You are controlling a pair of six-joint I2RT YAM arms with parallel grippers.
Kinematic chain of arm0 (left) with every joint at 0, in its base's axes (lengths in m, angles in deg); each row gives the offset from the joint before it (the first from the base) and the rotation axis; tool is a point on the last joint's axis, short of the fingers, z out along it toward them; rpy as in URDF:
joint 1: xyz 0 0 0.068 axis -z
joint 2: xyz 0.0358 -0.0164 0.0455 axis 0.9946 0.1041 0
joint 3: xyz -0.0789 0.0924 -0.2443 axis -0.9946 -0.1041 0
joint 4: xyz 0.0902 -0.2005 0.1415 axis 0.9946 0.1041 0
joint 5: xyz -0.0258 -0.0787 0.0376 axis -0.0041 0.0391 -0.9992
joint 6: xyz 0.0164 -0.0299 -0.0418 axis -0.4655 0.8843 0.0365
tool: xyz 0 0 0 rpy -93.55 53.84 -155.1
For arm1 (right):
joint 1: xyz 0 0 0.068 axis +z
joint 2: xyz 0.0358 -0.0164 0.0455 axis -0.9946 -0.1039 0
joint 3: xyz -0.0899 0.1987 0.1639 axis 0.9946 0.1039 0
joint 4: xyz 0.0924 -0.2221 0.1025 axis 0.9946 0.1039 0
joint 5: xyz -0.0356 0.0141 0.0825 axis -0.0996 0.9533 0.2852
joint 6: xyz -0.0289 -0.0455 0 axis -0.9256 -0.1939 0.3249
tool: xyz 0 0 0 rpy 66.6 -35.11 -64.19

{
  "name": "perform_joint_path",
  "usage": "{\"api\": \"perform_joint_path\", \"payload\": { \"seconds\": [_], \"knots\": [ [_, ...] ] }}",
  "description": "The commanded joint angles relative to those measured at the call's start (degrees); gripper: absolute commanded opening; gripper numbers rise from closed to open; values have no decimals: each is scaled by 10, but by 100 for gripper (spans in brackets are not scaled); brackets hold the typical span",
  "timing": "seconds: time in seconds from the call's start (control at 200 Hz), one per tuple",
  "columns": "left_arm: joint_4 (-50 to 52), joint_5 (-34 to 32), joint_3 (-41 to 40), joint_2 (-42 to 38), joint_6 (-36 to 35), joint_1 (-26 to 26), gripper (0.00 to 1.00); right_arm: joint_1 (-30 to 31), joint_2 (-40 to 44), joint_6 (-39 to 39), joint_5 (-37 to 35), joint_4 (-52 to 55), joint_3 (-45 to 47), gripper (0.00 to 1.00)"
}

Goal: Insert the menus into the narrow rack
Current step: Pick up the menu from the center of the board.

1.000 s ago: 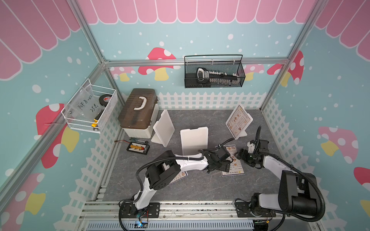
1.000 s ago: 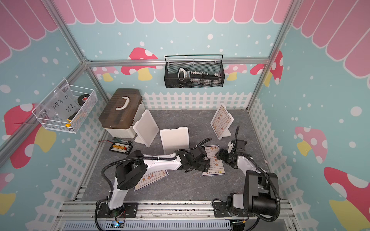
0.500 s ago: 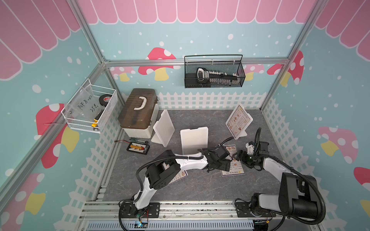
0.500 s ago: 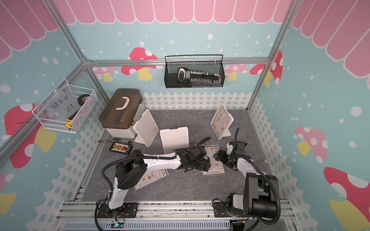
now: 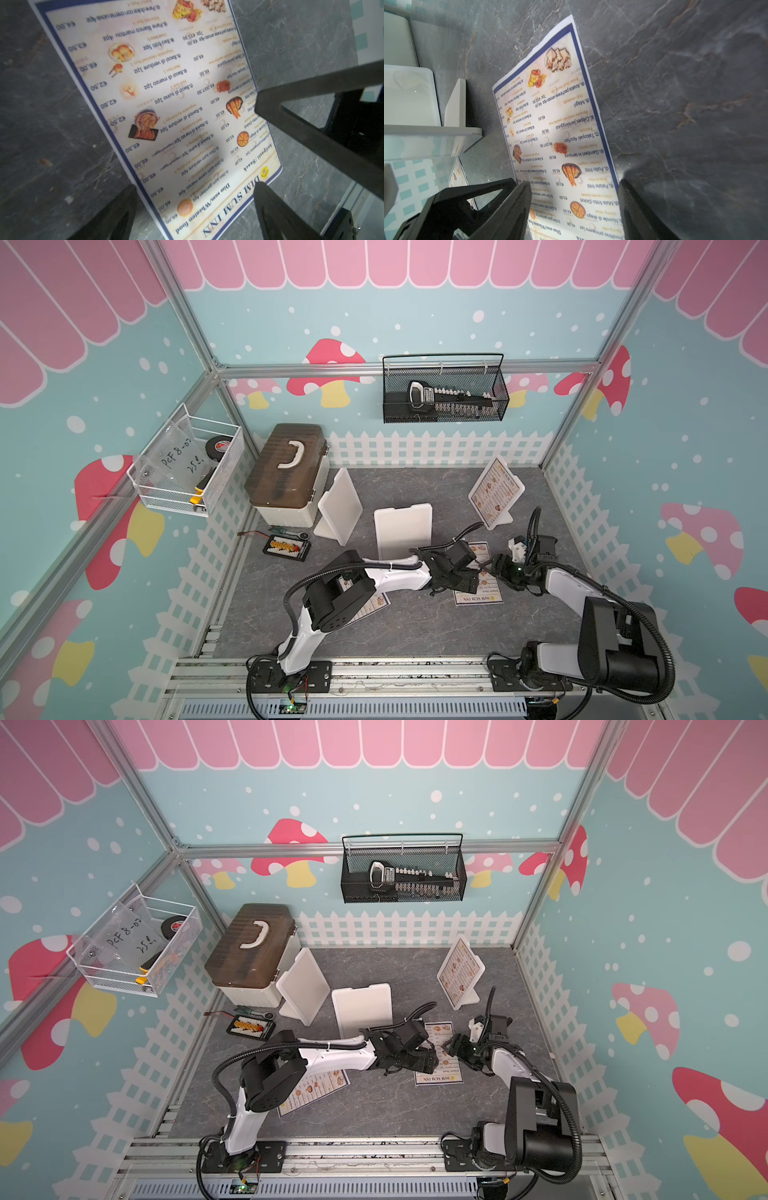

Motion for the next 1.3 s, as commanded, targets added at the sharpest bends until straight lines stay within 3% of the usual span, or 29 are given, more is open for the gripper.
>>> {"api": "perform_joint_path", "payload": {
  "seconds": [0.0, 0.365, 0.59, 0.946, 1.296],
  "knots": [
    [20, 19, -3, 39, 20, -3, 87, 0, -18, 6, 3, 33, 18, 66],
    [3, 37, -6, 46, 28, -9, 93, 1, -32, 4, 17, 32, 20, 60],
    [-6, 46, -9, 48, 33, -12, 92, 1, -37, 2, 29, 32, 20, 54],
    [-7, 47, -12, 52, 38, -14, 82, 3, -30, 9, 63, 23, 27, 47],
    [-4, 47, -20, 50, 45, -21, 65, 3, -14, 14, 44, 21, 28, 51]
  ]
}}
